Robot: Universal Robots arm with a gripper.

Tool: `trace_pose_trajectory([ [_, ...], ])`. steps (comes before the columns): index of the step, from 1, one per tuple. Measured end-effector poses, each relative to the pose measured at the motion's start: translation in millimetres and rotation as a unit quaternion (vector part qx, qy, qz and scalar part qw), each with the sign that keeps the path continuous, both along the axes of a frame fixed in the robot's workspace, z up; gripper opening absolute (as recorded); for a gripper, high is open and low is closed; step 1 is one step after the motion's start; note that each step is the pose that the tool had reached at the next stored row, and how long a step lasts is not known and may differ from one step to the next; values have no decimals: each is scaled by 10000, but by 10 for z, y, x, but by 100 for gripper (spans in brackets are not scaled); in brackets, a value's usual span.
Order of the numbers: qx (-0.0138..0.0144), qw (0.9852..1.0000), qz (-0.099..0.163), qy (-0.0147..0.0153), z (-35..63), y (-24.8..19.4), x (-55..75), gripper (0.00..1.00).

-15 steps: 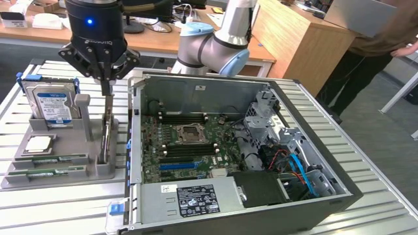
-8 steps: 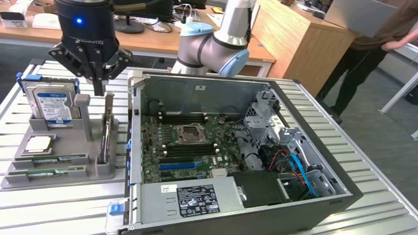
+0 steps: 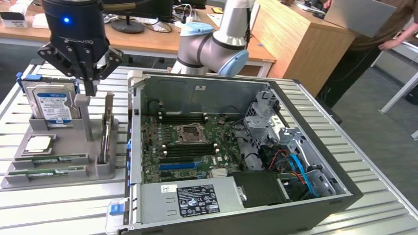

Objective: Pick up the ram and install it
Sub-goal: 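Reach for the ram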

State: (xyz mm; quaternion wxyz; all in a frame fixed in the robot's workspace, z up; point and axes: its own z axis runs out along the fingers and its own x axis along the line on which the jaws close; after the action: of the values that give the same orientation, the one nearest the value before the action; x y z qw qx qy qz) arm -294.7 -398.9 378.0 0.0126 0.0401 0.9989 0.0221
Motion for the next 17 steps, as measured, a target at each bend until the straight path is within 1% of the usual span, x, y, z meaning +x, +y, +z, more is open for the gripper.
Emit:
trace_pose_trajectory([
  [17,0,10000,-1,0,-32,0,-315,10],
])
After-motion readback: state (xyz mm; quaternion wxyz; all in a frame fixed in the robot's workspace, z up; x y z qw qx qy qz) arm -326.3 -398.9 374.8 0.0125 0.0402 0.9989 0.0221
